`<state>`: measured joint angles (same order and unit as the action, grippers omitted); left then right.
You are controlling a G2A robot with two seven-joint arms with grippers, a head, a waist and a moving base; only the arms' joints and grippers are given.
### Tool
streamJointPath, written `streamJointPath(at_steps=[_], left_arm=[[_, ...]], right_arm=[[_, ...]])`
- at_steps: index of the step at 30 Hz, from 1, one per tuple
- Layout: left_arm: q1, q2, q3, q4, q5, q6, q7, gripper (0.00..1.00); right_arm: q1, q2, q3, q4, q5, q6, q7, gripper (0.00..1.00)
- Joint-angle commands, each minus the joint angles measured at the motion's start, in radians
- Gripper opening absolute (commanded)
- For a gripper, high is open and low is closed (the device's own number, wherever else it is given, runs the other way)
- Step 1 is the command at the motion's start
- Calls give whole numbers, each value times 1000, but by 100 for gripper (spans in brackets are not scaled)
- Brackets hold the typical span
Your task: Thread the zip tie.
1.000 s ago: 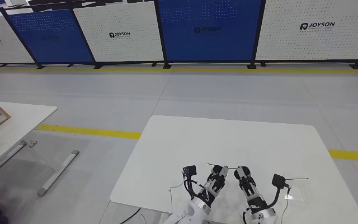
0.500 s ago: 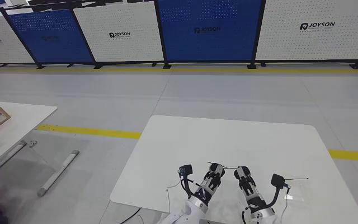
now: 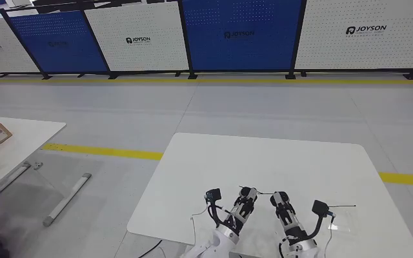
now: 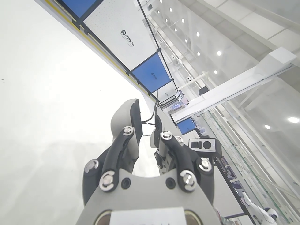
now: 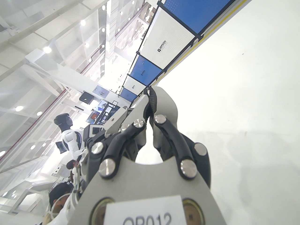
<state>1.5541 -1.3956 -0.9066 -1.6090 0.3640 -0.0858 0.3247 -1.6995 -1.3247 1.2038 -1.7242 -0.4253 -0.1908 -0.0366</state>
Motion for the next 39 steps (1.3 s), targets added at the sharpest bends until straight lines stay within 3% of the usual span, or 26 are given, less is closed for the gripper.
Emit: streamJointPath(at_steps=[1, 2, 10, 15, 21, 22, 24, 31, 35, 37, 39], left_arm=[[-1, 0, -1, 1, -3, 2, -3, 4], [-2, 0, -1, 1, -3, 3, -4, 0], [-4, -2, 5, 4, 2, 8, -14, 0], [6, -1, 9, -17, -24, -9, -49, 0], [10, -1, 11, -21, 7, -7, -20, 0], [9, -1, 11, -20, 3, -5, -17, 0], [7, -3, 12, -18, -4, -2, -13, 0], [2, -11, 7, -23, -57, 17, 38, 0], [11, -15, -4, -47, -109, 3, 66, 0], [14, -15, -11, -57, -119, -6, 69, 0], [11, -12, -8, -55, -73, -14, 59, 0]], right_arm=[[0, 0, 0, 0, -2, 1, 1, 0], [0, 0, -1, 0, -2, 1, 2, 0], [-2, 1, 3, -2, -2, -4, -3, 0], [0, 1, -3, -10, -12, -2, 4, 0], [1, 0, -4, -13, 3, -2, 11, 2], [0, 1, -2, -14, 8, -3, 12, 30], [-3, 1, 3, -16, 15, -9, 10, 100], [-28, 6, 22, -21, 3, -57, -8, 100], [-54, 10, 47, -20, 23, -109, -28, 100], [-60, 10, 57, -17, 58, -72, -14, 100], [-60, 10, 57, -17, 66, -60, -12, 100]])
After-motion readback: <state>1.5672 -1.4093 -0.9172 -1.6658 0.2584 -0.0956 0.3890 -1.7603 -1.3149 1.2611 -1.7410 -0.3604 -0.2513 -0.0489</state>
